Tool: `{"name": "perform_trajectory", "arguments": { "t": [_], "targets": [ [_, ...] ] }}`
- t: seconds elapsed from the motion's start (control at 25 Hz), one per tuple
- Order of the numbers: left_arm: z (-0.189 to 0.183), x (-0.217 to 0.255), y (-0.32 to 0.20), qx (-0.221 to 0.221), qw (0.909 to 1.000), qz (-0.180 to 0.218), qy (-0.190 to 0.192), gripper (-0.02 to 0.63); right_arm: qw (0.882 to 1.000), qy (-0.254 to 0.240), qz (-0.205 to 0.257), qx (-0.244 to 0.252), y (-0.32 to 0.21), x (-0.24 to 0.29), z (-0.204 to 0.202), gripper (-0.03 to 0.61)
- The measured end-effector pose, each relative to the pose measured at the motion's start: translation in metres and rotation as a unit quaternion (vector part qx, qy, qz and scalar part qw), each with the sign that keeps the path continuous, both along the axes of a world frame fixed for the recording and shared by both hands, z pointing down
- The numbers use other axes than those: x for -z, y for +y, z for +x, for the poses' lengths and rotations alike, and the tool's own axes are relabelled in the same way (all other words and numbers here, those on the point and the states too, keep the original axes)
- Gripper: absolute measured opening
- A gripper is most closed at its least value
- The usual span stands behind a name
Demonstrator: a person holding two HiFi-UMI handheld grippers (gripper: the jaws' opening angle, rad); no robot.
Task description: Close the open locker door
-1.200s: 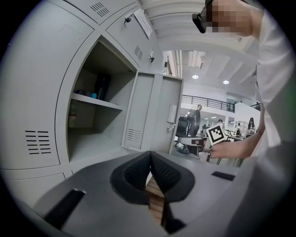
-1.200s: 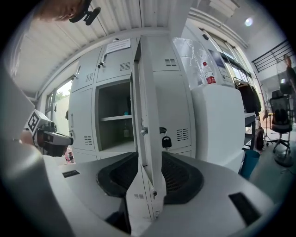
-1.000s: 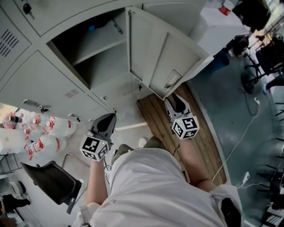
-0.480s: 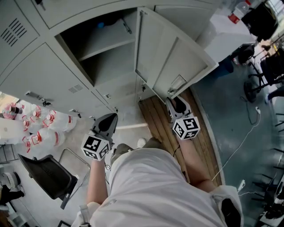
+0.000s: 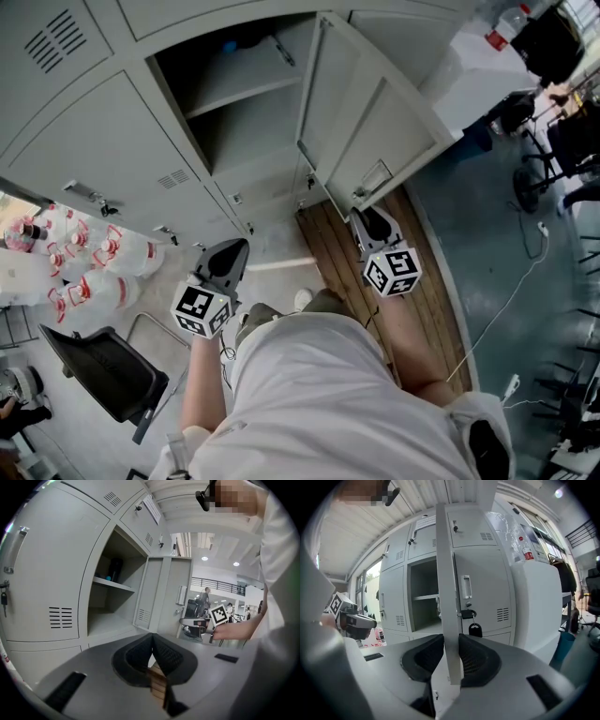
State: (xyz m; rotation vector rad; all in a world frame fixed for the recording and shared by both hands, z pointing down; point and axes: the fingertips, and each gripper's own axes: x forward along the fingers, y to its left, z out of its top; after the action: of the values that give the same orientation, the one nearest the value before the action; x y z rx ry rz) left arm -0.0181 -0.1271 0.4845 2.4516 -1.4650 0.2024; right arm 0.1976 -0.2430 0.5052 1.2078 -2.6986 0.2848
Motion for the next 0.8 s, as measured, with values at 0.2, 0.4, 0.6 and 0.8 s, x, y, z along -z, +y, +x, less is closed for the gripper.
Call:
{"name": "perform_trajectory", "arguments": {
  "t": [0.2, 0.4, 0.6, 0.8],
  "targets": [
    [-0.020, 0.000, 0.016, -0.002, 1.0000, 0.003, 0.007, 0.003, 1.000, 0.009, -0.002, 0.000, 0.017, 0.001, -0.022, 0.104],
    [-0.046, -0.001, 0.034, 0.005, 0.9999, 0.004, 0.010, 0.003, 1.000, 0.014, -0.004, -0.001, 0.031, 0.001, -0.045, 0.104],
    [-0.072, -0.003, 0.050, 0.014, 0.9998, 0.004, 0.014, 0.003, 1.000, 0.022, -0.004, -0.006, 0.041, 0.001, -0.068, 0.110],
    [-0.099, -0.003, 0.065, 0.022, 0.9996, 0.004, 0.016, 0.003, 1.000, 0.024, -0.002, -0.013, 0.048, 0.001, -0.092, 0.115]
  ]
}}
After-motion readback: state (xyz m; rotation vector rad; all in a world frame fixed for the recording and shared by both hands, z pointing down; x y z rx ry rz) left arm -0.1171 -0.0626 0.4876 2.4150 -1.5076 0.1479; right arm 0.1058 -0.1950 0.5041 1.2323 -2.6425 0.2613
